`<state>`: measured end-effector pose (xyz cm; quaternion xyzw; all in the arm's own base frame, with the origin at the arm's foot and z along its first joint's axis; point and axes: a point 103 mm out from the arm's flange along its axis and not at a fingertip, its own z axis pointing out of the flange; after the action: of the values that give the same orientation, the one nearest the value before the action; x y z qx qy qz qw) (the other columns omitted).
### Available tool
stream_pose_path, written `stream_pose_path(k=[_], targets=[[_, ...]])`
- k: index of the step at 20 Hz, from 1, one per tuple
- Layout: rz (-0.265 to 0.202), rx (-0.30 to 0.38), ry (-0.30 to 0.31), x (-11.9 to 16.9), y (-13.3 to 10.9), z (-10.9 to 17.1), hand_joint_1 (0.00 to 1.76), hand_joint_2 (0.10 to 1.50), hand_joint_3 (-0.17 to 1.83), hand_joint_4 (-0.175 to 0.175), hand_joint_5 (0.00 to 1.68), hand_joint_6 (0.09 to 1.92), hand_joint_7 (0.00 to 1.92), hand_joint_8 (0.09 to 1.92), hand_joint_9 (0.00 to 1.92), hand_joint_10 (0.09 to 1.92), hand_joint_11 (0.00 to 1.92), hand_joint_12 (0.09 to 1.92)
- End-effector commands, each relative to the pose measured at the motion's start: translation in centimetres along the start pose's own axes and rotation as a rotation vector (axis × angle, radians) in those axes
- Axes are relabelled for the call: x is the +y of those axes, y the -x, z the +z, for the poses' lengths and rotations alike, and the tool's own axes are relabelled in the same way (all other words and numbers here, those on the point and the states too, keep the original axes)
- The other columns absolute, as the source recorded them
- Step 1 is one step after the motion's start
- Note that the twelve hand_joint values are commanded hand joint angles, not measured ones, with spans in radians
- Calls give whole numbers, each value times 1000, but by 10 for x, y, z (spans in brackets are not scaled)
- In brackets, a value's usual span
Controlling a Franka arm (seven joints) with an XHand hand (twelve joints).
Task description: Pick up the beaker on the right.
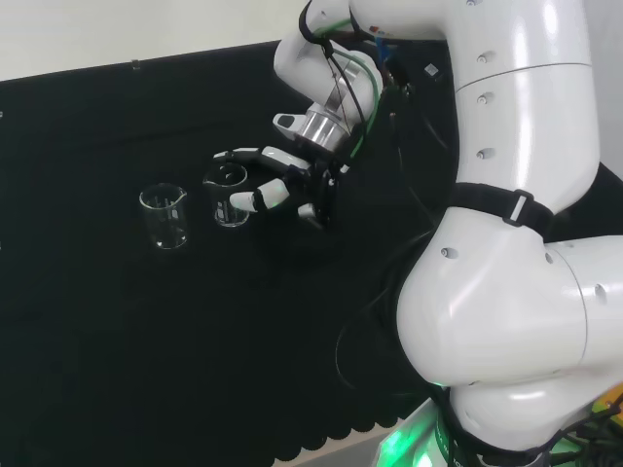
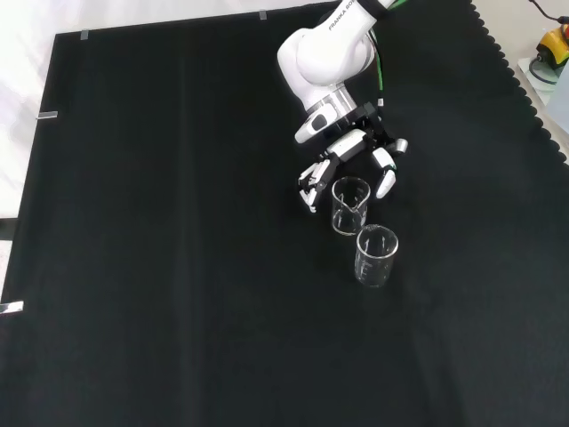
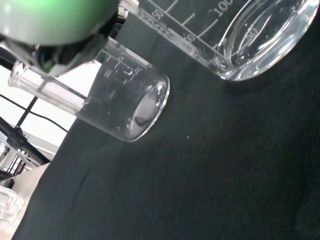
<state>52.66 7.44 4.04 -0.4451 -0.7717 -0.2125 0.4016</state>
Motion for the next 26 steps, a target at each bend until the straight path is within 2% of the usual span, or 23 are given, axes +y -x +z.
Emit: stream_pose_path(k=[1,16,26], targets=[[2,3,-1,0,1,4,890,291,1064,-18,387,87,346,577,429,581,0,1301],[5,14,29,3,1,8,894,294,1057,-15,430,87,389,579,459,579,0,1325],[0,15,23,7,0,13,897,294,1055,-14,451,87,409,580,469,575,0,1331]])
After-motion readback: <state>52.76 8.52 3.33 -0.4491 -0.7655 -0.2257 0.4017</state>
